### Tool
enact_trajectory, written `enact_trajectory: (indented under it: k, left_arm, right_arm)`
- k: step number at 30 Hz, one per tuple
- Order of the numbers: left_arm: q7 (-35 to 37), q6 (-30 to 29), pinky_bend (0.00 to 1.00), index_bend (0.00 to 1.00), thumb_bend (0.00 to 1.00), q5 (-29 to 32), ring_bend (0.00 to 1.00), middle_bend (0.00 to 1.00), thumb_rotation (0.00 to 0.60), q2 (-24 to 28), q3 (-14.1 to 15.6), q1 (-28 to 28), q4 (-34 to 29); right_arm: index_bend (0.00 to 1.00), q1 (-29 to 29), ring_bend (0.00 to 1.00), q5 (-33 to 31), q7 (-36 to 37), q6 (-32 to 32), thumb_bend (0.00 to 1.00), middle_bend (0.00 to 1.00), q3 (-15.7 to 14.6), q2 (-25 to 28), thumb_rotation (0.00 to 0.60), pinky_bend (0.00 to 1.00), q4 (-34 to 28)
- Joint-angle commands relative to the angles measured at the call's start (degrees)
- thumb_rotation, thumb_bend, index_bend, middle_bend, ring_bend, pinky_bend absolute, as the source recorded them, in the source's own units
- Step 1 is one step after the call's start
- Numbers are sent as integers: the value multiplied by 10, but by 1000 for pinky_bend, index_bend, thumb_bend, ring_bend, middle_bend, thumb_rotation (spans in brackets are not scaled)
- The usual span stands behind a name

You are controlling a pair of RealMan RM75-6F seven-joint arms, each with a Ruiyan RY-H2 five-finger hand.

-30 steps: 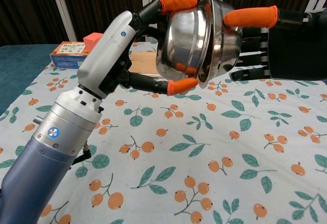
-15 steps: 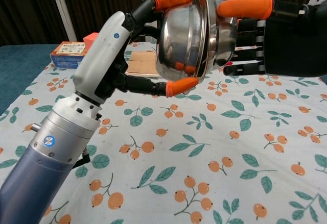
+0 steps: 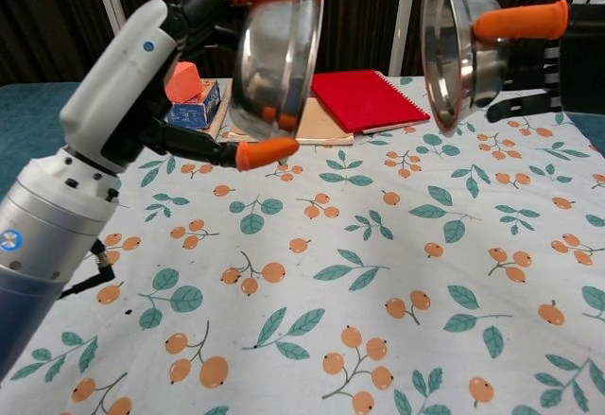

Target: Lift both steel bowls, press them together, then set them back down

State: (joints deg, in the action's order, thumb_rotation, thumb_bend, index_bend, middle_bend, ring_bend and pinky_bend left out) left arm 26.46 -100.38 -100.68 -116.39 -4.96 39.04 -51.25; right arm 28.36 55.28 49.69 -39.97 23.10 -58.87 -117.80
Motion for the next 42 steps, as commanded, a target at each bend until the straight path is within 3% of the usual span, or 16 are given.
enact_trajectory:
  k: [1, 6, 13, 23, 30, 33, 37, 40, 42]
  left_arm:
    - [-41, 29, 713, 464, 329, 12, 464, 598, 600, 51, 0, -7, -44]
    - [-113, 108, 712, 462, 329, 47, 464, 598, 600, 100, -11, 1, -104]
    - [-177, 207, 712, 462, 329, 100, 464, 598, 600, 156, 19, -21, -140]
    - [-183, 278, 700, 462, 329, 120, 464, 597, 600, 138, 53, -38, -83]
    - [-209, 310, 687, 460, 329, 137, 461, 593, 600, 117, 37, -27, -81]
    - [-212, 317, 602, 456, 314, 141, 445, 575, 600, 115, 36, -29, -82]
    - [-222, 328, 480, 429, 251, 150, 387, 514, 600, 114, 31, -29, -86]
    - [-229, 333, 419, 321, 194, 153, 327, 427, 600, 111, 29, -30, -86]
    - [-229, 341, 339, 223, 154, 158, 265, 358, 568, 110, 27, -30, -90]
  right_arm:
    - [832, 1, 627, 33, -108, -48, 413, 750, -39, -13, 600, 530, 65]
    - [832, 6, 627, 43, -240, -105, 412, 750, -82, -51, 600, 527, 133]
    - [832, -21, 627, 129, -367, -223, 412, 750, -139, -132, 600, 521, 229]
    - [832, -57, 624, 279, -452, -330, 412, 750, -214, -216, 600, 463, 376]
    - [825, -67, 576, 300, -478, -328, 414, 702, -237, -244, 600, 421, 433]
    - [723, -70, 529, 302, -485, -320, 415, 629, -244, -250, 600, 387, 446]
    - [348, -71, 399, 295, -481, -301, 415, 438, -247, -248, 600, 309, 438]
    - [88, -68, 279, 284, -475, -273, 416, 276, -252, -235, 550, 242, 414]
    - [10, -65, 205, 277, -472, -256, 416, 178, -253, -224, 506, 201, 394]
